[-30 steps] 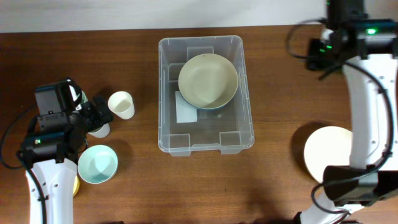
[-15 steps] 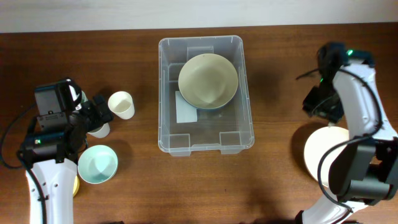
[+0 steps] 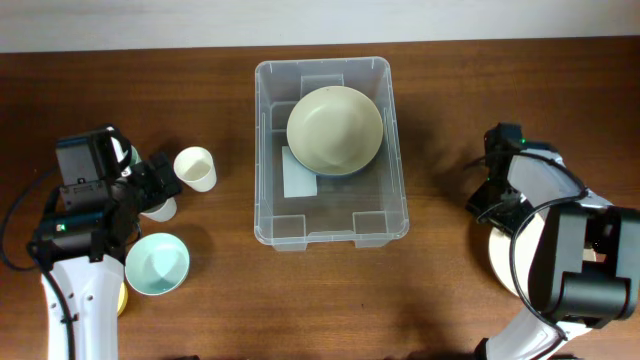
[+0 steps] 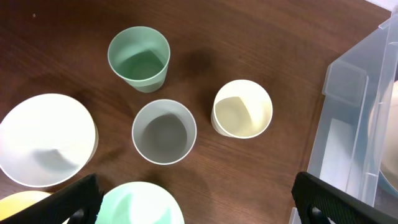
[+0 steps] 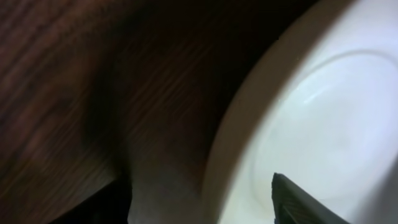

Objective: Pack container
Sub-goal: 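Move the right gripper to the second cream bowl and grasp its rim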

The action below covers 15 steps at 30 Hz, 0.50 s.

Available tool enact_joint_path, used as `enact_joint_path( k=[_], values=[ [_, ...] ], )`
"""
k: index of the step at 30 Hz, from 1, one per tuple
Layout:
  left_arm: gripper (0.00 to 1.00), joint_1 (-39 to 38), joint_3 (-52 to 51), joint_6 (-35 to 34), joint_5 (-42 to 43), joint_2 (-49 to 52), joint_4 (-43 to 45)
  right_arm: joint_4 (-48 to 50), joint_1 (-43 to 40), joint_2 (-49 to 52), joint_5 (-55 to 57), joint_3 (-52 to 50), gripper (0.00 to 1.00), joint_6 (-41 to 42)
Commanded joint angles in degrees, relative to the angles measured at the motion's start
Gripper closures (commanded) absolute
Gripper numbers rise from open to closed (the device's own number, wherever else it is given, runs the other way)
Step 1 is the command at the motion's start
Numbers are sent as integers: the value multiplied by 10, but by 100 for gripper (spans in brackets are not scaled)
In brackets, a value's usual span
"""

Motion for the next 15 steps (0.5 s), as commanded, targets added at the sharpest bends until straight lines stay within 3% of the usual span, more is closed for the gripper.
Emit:
enact_joint_path(
  k=[1,10,15],
  values=[
    [1,1,13,-5,6,-1,2,19,-2,-2,13,-19,32,9],
    [1,1,13,-5,6,-1,2,21,-2,-2,21,-19,33,9],
    [0,1,13,-5,6,-1,2,26,-2,-2,55,-19,58,9]
  ],
)
